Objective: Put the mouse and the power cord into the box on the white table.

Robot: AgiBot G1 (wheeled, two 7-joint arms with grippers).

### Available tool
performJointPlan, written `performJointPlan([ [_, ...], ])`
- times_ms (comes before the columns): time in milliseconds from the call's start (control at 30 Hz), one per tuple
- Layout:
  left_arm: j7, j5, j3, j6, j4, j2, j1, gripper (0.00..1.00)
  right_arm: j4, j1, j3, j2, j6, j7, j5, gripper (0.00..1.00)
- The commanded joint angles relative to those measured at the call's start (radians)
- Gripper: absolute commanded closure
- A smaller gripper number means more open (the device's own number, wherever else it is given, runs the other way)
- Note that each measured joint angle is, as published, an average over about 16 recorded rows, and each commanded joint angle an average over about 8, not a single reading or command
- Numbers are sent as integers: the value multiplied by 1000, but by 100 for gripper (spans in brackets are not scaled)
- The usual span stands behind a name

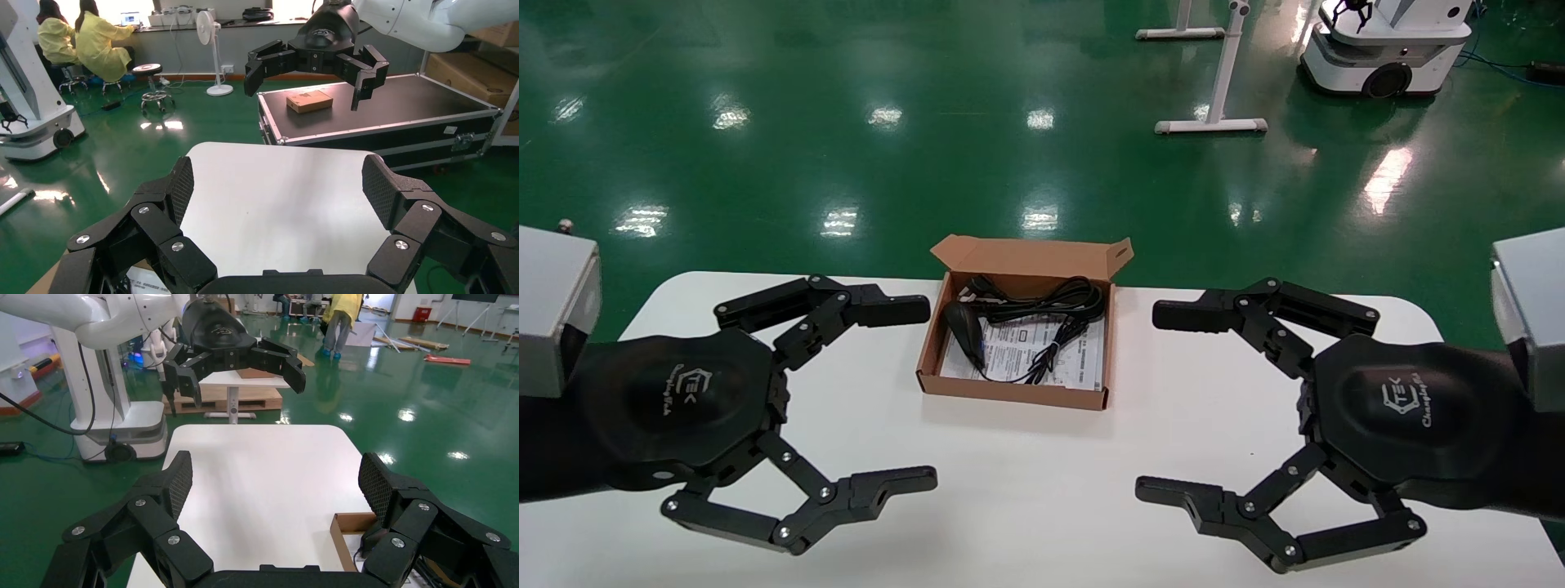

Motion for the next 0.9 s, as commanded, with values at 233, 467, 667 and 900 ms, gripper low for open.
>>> performJointPlan([
  [233,0,0,0,0,0,0,0,0,0,0,0,0,0,0,0,0],
  [467,0,0,0,0,0,0,0,0,0,0,0,0,0,0,0,0],
  [667,0,0,0,0,0,0,0,0,0,0,0,0,0,0,0,0],
  [900,0,0,0,0,0,0,0,0,0,0,0,0,0,0,0,0],
])
